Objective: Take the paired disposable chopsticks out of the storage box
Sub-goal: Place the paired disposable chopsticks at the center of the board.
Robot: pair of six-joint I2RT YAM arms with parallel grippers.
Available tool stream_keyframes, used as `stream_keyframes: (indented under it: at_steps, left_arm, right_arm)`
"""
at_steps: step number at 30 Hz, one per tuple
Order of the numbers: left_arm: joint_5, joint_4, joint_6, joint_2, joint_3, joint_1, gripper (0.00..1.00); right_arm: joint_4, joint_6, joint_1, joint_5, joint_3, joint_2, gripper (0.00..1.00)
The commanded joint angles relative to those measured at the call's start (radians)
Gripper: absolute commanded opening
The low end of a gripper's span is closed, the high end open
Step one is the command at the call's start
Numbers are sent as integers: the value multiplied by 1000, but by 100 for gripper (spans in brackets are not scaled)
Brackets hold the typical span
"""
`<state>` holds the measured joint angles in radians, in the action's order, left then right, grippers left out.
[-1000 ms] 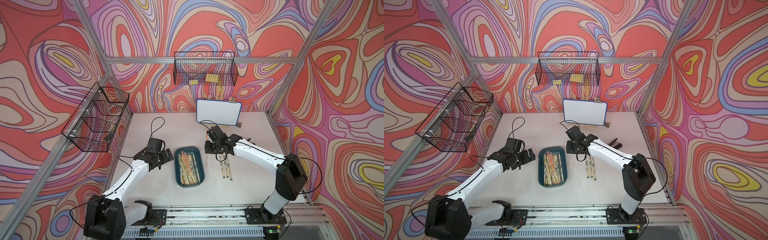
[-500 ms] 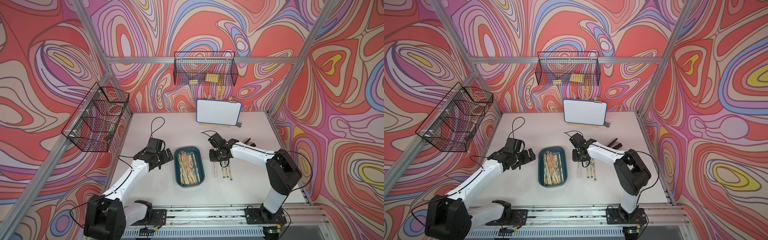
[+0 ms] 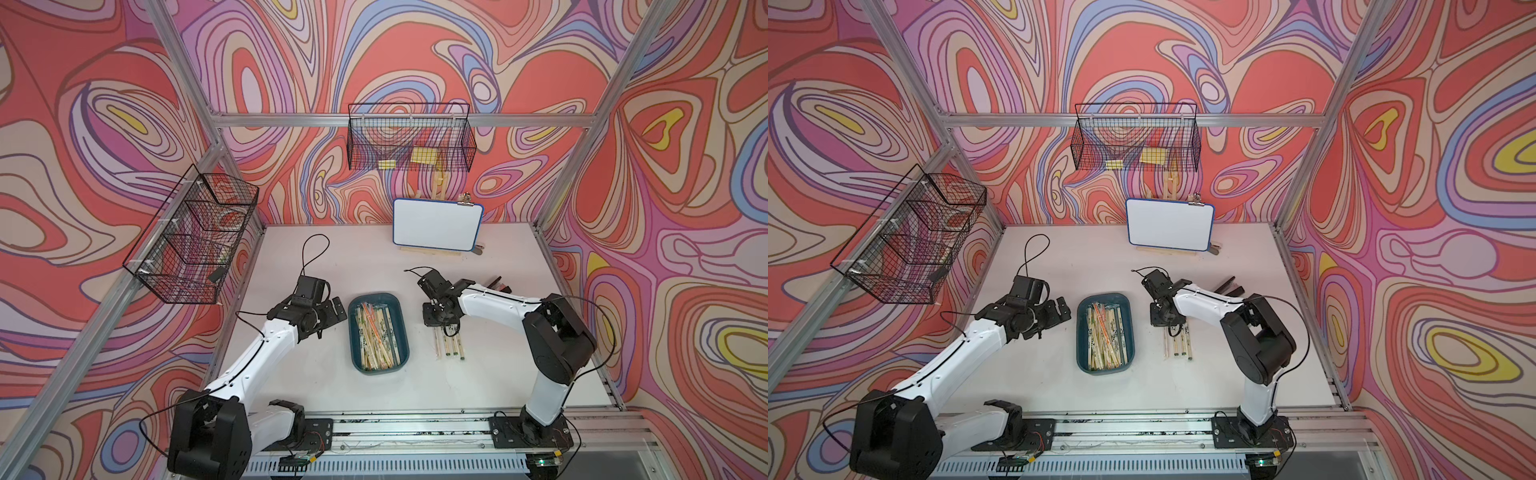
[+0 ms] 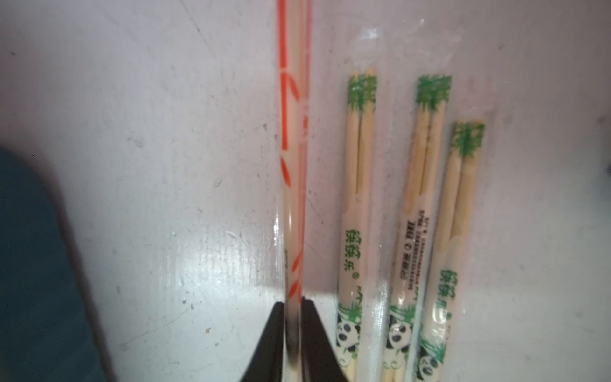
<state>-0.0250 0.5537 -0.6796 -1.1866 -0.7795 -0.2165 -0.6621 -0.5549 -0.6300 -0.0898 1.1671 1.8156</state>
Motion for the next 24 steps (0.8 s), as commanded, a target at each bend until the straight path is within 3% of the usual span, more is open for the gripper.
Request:
stream_keyframes:
  at_steps: [1, 4, 10, 16, 24]
  left_arm:
    - [-8, -6, 9, -7, -14, -4, 100]
    - [-6, -5, 9, -2, -11, -4, 100]
    - [-1, 0, 9, 3, -5, -4, 100]
    - [4, -2, 4, 6, 0, -4, 100]
    - [13, -4, 0, 0, 0, -4, 100]
  right_arm:
    - [-20, 4, 7, -31, -1, 5, 28]
    - [-29, 4, 7, -31, 4, -17, 34]
    - [-54, -8, 7, -18, 33, -78, 35]
    - [-9, -44, 3, 108, 63, -147, 36]
    - [44, -81, -120, 165, 182, -111, 36]
